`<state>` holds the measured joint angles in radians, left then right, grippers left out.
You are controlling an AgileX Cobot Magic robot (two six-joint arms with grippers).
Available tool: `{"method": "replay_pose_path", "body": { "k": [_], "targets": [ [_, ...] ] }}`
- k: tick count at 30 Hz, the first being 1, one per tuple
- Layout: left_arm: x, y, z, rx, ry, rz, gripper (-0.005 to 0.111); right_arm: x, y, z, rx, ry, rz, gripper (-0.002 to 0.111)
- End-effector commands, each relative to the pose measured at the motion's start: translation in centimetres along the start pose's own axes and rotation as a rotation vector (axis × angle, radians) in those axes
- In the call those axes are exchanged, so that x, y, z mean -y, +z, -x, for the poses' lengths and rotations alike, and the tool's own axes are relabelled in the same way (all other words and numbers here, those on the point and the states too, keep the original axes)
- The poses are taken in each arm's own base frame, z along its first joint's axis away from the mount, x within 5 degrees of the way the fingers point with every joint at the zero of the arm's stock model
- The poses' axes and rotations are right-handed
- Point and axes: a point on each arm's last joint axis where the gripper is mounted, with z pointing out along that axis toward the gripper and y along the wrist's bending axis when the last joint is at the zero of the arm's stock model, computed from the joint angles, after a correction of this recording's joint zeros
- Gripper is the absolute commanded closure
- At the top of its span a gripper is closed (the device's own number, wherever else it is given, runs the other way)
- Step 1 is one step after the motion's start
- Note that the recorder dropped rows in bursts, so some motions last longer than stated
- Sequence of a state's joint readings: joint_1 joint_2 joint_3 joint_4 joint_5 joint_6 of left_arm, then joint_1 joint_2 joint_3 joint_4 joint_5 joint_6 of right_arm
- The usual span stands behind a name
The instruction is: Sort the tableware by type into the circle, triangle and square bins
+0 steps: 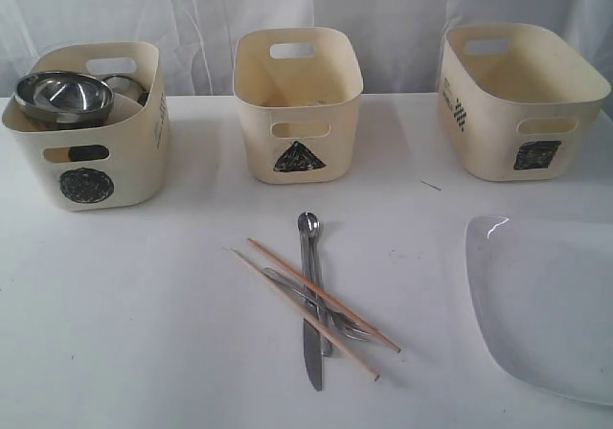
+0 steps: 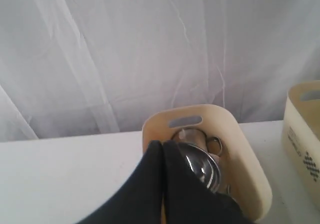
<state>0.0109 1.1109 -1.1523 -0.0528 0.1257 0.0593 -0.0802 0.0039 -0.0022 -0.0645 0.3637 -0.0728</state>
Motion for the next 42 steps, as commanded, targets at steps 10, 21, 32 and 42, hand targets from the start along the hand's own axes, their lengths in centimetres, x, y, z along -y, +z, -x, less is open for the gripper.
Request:
{"method": "replay_pose_path", "body": {
  "k": [10,21,32,42],
  "targets": [
    [1.6,-12.6,-12.1,0.060,-0.082,0.003,0.107,0.0,0.0,0.1,0.014,-0.007,-0.003,0.108],
    [2.5,-13.4,-18.1,-0.373,-0.071,-0.055,0.107,0.0,0.0,0.1,0.014,-0.007,-0.003,0.108],
    [2.2,-15.7,-17.8,-0.250,-0.156,0.005,0.107,0.0,0.0,0.1,0.014,-0.007,-0.003,0.108],
    [1.1,-19.8,-19.5,-0.143,-0.068,0.193,0.107,0.0,0.0,0.1,0.014,-0.007,-0.003,0.108]
  ]
}}
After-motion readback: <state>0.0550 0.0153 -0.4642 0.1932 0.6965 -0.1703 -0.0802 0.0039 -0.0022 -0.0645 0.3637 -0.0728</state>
